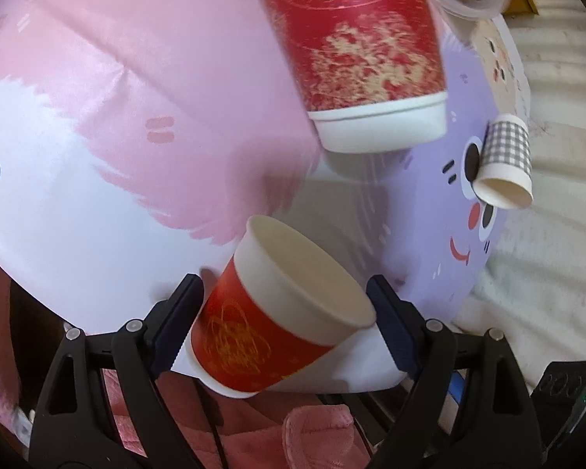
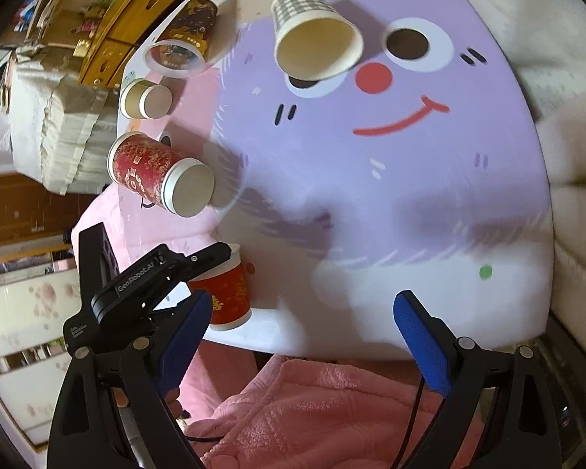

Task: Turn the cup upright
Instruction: 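Lift the small red cup and rotate it open end up with the right gripper, then lower the upright small red cup onto the tablecloth with the right gripper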

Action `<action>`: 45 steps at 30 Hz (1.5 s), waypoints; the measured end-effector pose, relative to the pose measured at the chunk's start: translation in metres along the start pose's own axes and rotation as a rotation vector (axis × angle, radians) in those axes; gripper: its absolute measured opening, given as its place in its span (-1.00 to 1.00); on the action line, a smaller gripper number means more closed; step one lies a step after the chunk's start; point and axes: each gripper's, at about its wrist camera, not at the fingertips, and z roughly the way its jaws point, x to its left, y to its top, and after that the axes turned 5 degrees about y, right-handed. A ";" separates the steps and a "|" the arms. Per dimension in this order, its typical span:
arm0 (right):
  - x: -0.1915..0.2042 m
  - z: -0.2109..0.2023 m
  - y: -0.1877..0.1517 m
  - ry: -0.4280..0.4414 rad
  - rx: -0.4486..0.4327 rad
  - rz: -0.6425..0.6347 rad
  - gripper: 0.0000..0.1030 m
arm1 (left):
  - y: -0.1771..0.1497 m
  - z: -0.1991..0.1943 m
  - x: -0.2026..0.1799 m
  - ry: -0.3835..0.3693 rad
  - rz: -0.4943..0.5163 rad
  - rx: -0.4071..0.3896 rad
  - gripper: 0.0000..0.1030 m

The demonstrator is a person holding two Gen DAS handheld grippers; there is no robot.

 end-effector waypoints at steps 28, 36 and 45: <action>0.070 0.028 -0.017 0.025 0.005 -0.028 0.85 | 0.014 -0.081 0.003 -0.098 0.165 0.086 0.73; 0.100 0.046 -0.039 -0.007 -0.104 -0.061 0.85 | 0.007 -0.137 0.009 0.003 0.455 -0.155 0.73; 0.135 0.089 -0.064 -0.168 -0.241 -0.217 0.85 | 0.014 -0.139 0.054 0.076 0.578 -0.144 0.73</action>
